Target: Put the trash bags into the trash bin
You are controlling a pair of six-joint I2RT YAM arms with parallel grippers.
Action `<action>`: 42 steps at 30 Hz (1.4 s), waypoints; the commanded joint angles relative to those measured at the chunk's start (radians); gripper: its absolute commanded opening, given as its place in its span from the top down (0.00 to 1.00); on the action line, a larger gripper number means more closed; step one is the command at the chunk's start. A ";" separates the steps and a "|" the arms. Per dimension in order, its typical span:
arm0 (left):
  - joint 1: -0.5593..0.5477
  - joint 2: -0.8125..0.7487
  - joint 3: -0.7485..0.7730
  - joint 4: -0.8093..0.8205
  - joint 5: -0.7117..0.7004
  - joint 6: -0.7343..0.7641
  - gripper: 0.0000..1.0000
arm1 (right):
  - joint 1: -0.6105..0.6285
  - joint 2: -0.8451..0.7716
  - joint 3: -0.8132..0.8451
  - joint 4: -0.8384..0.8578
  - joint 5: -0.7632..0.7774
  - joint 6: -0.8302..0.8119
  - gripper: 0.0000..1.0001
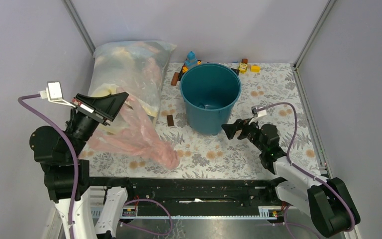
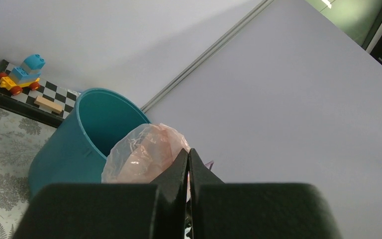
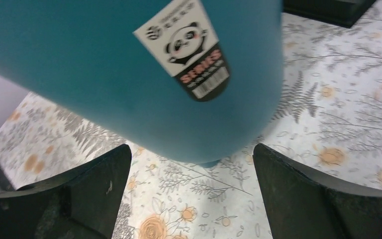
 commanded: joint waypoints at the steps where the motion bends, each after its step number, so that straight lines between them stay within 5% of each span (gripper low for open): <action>1: 0.008 -0.021 -0.071 0.089 0.053 -0.020 1.00 | 0.020 0.059 0.017 0.143 -0.144 -0.022 0.00; 23: 0.008 0.045 -0.281 0.264 0.091 -0.067 1.00 | 0.069 0.604 0.401 0.158 -0.059 0.026 0.00; 31: -0.080 0.180 -0.269 0.263 0.075 0.015 1.00 | 0.068 0.424 0.303 0.099 0.005 -0.004 0.00; 42: -0.524 0.251 -0.233 0.238 -0.158 0.100 1.00 | 0.069 0.072 0.278 -0.276 0.055 0.000 0.00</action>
